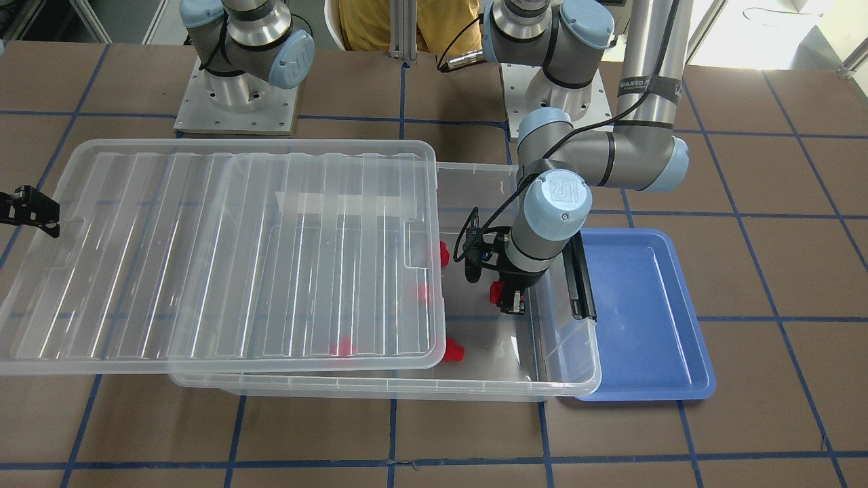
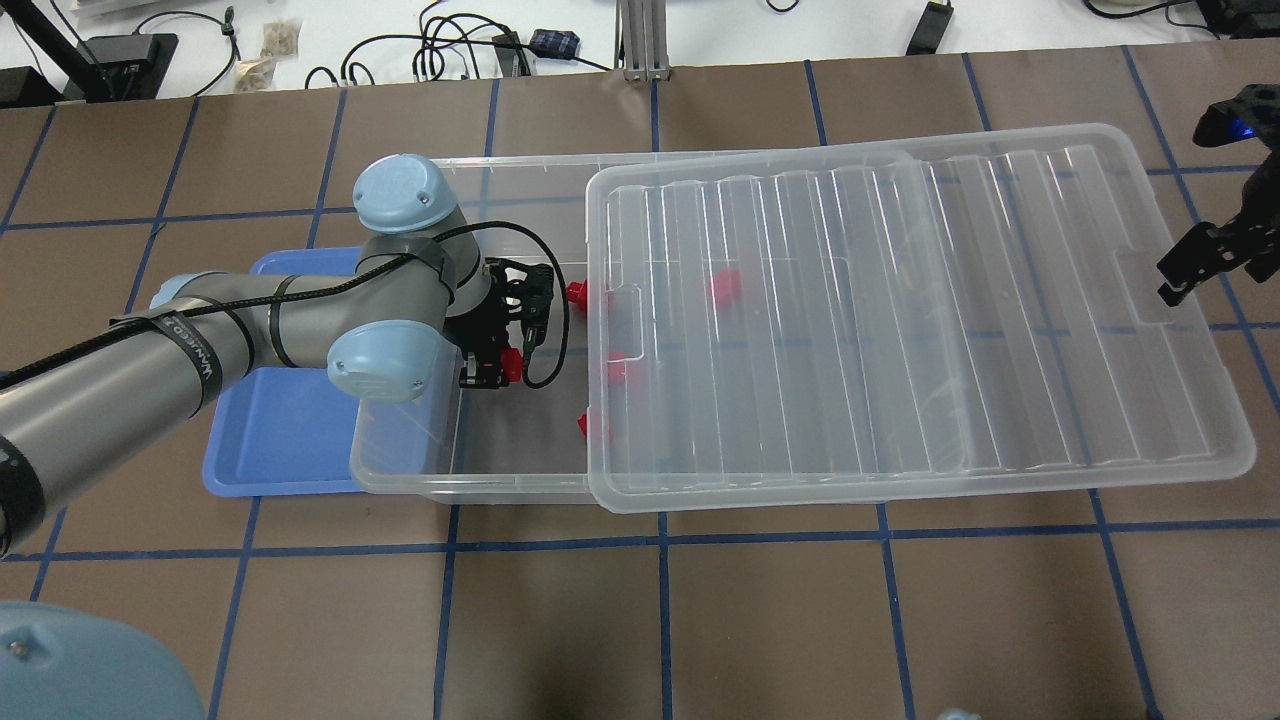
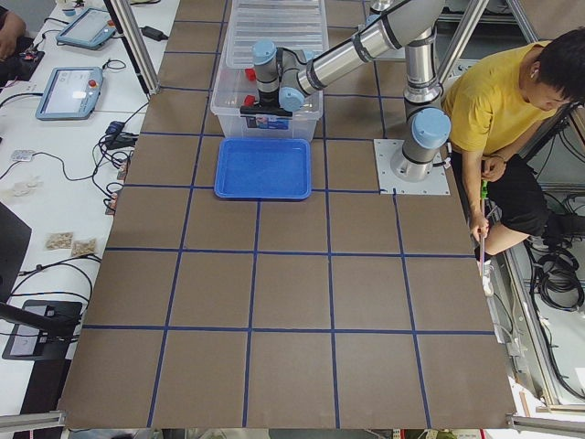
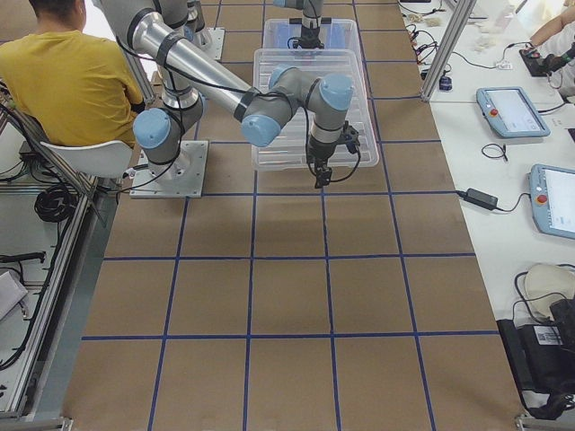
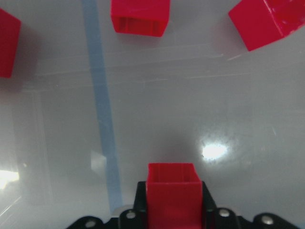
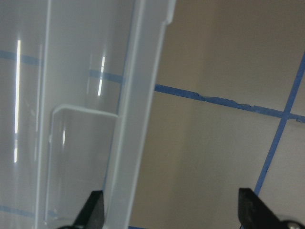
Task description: Place red block in blue tray from box
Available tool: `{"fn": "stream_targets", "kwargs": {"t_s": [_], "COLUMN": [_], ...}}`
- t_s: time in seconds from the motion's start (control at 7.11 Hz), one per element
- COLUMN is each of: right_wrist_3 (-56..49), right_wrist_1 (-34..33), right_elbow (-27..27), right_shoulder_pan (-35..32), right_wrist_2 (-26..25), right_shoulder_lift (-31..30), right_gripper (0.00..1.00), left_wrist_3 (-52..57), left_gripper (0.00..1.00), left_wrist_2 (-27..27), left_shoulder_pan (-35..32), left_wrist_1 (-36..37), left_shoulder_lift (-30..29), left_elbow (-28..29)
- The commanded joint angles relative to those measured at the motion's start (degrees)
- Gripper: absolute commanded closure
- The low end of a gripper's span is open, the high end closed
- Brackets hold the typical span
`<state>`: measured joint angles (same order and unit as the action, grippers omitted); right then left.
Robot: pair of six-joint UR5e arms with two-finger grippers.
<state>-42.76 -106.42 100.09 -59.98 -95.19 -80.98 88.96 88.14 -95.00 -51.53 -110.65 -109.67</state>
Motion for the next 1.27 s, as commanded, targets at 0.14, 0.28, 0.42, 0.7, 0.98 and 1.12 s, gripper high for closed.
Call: {"fn": "stream_targets", "kwargs": {"t_s": [0.14,0.28,0.42,0.7,0.98,1.12], "right_wrist_3": [1.45,1.45,1.36,1.36,1.89,4.59], "right_wrist_1": [0.25,0.25,0.16,0.16,0.25,0.43], "right_elbow": [0.11,0.11,0.02,0.02,0.1,0.37], "right_shoulder_pan": [0.04,0.04,0.04,0.04,-0.14,-0.31], "right_wrist_2": [0.09,0.0,0.0,0.0,0.09,0.09], "right_shoulder_lift": [-0.15,-0.15,-0.06,-0.06,-0.23,-0.32], "right_gripper": [0.0,0.0,0.0,0.0,0.0,0.0], "left_wrist_3": [-1.94,-4.3,-5.89,-7.13,-7.74,-8.27], "left_gripper": [1.0,1.0,1.0,1.0,1.0,1.0], "left_wrist_2": [-1.39,-1.39,-1.39,-1.04,-0.6,-0.17], "left_shoulder_pan": [-0.36,0.25,0.69,6.46,12.18,16.04], "left_wrist_1": [-4.15,-11.67,-18.97,-29.12,-25.32,-24.24], "left_shoulder_lift": [2.98,5.25,7.36,9.92,12.56,12.57], "left_elbow": [6.8,10.58,15.4,20.71,18.71,17.22]}}
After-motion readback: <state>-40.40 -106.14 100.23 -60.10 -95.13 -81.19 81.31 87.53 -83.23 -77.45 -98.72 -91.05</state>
